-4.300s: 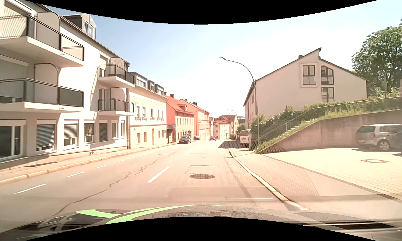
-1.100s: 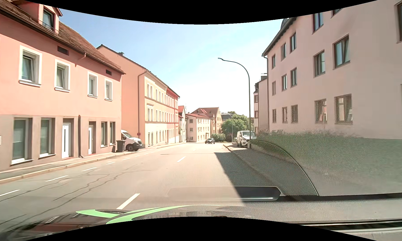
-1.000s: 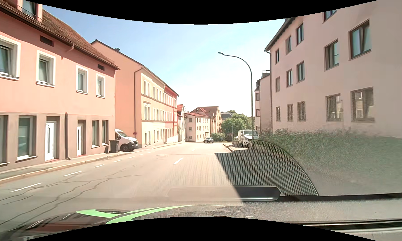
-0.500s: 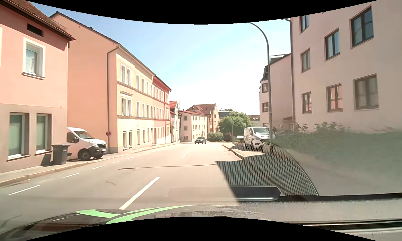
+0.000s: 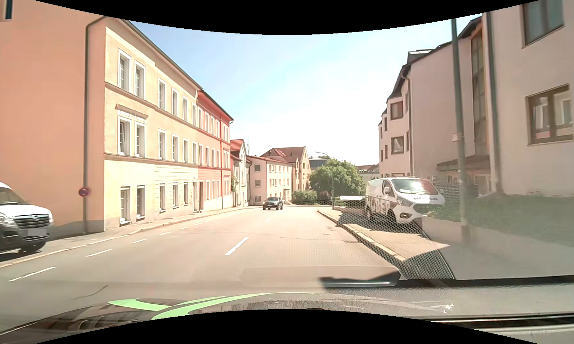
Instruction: Follow the waypoints while adhering to traffic rules and regulations
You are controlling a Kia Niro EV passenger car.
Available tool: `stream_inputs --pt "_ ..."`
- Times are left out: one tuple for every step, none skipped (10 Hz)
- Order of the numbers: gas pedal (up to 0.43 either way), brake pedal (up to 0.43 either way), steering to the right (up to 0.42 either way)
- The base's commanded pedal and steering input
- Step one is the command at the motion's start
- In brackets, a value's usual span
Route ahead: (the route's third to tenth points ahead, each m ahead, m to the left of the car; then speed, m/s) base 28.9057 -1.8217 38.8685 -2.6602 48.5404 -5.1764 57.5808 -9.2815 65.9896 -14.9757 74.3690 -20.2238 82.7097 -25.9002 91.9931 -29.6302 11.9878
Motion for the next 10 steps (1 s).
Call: stream_inputs --pt "0.000 0.030 0.009" --pt "0.000 0.030 0.008" --pt "0.000 0.030 0.008" --pt "0.000 0.037 0.008" --pt "0.000 0.037 0.008" --pt "0.000 0.043 0.008" --pt "0.000 0.049 0.008" --pt "0.000 0.049 0.007" --pt "0.000 0.055 0.006" --pt "0.000 0.067 0.005"
